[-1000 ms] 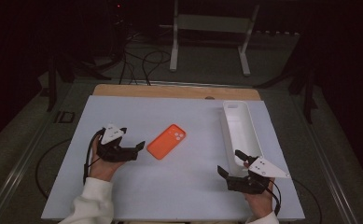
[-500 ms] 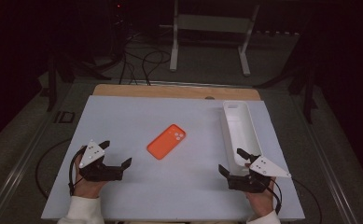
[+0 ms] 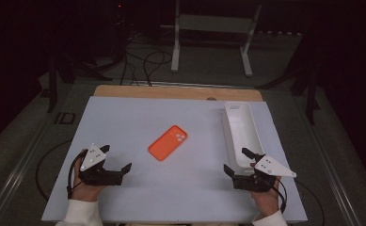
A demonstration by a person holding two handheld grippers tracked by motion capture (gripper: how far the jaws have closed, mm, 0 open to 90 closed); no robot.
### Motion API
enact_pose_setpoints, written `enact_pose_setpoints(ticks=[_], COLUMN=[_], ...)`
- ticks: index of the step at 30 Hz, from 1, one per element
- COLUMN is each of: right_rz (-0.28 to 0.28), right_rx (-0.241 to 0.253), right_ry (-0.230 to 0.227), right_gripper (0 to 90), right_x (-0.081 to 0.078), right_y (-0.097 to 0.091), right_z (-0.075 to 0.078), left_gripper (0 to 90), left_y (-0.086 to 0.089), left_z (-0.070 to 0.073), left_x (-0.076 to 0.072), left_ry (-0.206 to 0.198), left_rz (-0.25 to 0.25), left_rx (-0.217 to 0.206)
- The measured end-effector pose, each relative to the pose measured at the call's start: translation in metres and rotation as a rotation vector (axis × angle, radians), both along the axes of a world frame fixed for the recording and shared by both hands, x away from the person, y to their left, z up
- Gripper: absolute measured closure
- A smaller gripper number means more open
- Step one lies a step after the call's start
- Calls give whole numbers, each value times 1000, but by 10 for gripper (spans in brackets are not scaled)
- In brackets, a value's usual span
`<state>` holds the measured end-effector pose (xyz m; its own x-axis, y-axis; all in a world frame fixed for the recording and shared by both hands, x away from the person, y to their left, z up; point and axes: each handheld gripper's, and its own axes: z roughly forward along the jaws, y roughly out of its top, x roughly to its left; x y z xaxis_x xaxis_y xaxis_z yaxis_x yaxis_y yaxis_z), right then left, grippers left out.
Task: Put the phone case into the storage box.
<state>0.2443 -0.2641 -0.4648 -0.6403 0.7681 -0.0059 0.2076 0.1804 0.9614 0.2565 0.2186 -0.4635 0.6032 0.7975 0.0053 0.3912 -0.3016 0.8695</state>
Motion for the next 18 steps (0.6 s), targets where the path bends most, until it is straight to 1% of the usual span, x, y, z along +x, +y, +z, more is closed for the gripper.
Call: enact_pose_setpoints(ticks=[1, 4, 6, 9, 11, 15, 18], right_rz=[-2, -4, -3, -6, -6, -14, -20], right_rx=[-2, -1, -1, 0, 3, 10, 16], right_ry=[1, 2, 1, 4, 6, 7, 8], right_gripper=[90, 90, 90, 90, 91, 91, 90], right_x=[0, 0, 0, 0, 1, 0, -1], right_y=[0, 0, 0, 0, 0, -1, -2], right_z=[0, 0, -1, -2, -3, -3, -2], left_gripper=[0, 0, 0, 0, 0, 0, 0], left_y=[-1, -5, -7, -11, -14, -20, -24], left_z=[0, 2, 4, 6, 8, 10, 13], left_x=[1, 4, 7, 13, 17, 27, 32], left_ry=[5, 27, 39, 64, 75, 97, 103], left_rz=[-5, -17, -15, -2, 1, -8, -18], left_rx=[1, 30, 40, 44, 51, 74, 94])
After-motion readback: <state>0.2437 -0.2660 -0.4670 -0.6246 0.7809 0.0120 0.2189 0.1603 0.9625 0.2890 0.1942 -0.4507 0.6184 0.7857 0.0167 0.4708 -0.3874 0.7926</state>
